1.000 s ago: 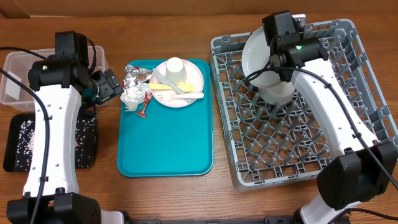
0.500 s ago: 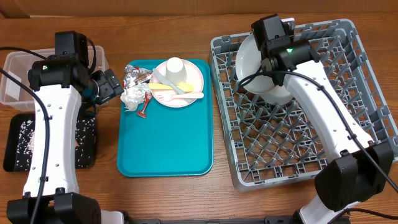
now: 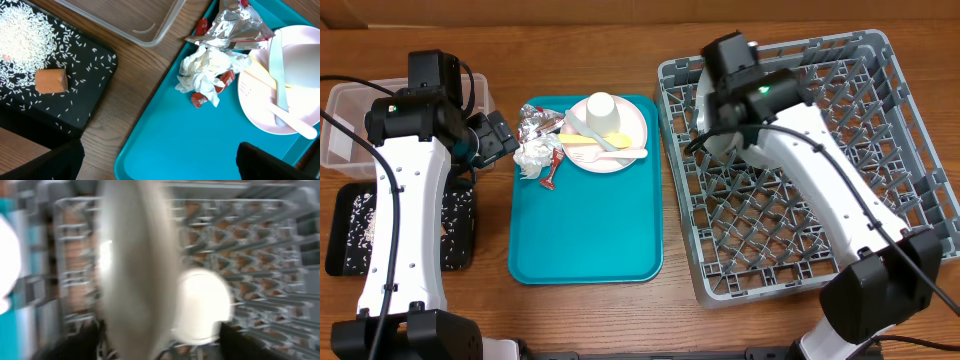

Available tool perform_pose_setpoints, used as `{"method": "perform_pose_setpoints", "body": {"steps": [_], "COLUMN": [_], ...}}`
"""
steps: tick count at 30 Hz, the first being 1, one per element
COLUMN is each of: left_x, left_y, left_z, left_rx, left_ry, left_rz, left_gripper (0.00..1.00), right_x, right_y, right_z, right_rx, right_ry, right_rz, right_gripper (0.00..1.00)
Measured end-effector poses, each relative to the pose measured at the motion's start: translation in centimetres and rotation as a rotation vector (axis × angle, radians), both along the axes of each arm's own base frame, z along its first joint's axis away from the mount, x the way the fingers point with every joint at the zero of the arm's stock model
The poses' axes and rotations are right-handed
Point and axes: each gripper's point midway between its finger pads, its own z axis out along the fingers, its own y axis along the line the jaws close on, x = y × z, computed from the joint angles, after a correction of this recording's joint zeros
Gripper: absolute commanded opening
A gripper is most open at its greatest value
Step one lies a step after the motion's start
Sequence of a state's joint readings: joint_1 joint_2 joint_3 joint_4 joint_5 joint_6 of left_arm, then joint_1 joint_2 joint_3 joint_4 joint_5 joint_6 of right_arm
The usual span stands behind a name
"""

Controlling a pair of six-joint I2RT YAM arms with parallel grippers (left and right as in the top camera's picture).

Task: Sort waste into correct bins and load items into the dishwasher rack
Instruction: 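Lower the plate into the rack's back-left and open the right gripper, then raise the right gripper and retract it to the rack's right edge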

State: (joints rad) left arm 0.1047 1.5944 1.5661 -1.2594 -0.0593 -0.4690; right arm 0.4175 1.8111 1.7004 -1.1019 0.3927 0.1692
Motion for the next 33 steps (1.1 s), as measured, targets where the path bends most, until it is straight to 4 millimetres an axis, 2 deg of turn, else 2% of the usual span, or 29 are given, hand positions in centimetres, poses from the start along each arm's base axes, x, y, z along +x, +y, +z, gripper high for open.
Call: {"method": "perform_pose_setpoints", "body": {"steps": [3, 5, 8, 12, 16, 20, 23, 28, 33], "left_x": [0.0, 0.0, 0.0, 0.0, 0.1, 0.2, 0.5, 0.6, 0.6], "left_y": [0.0, 0.0, 0.0, -0.3, -1.0, -1.5, -1.7, -1.9, -2.0], "left_z": [0.0, 0.0, 0.0, 0.0, 0.0, 0.0, 0.0, -0.7, -2.2], "left_rx": [0.000, 0.000, -0.001, -0.018, -0.058, -0.086, -0.095, -0.108, -0.120], "left_ry": [0.000, 0.000, 0.001, -0.001, -0.005, -0.012, -0.023, 0.001, 0.059], "left_rz": [0.000, 0.000, 0.000, -0.005, -0.017, -0.025, -0.028, -0.030, -0.028], "left_gripper": [1.00, 1.00, 1.00, 1.00, 1.00, 1.00, 1.00, 1.00, 1.00], "right_x": [-0.7, -0.7, -0.3, 0.3, 0.2, -0.6, -1.8, -3.4, -3.3], "right_y": [0.9, 1.1, 1.5, 2.1, 2.8, 4.9, 7.4, 11.4, 14.9], "right_z": [-0.1, 0.5, 2.9, 7.0, 9.5, 10.0, 10.5, 11.0, 10.1], "right_rx": [0.044, 0.081, 0.164, 0.301, 0.443, 0.573, 0.648, 0.675, 0.684], "right_ry": [0.031, 0.034, 0.015, -0.027, -0.026, 0.028, 0.064, 0.081, 0.082], "right_rz": [0.008, -0.004, -0.011, -0.002, 0.032, 0.144, 0.254, 0.384, 0.468], "right_gripper": [1.00, 1.00, 1.00, 1.00, 1.00, 1.00, 1.00, 1.00, 1.00]}}
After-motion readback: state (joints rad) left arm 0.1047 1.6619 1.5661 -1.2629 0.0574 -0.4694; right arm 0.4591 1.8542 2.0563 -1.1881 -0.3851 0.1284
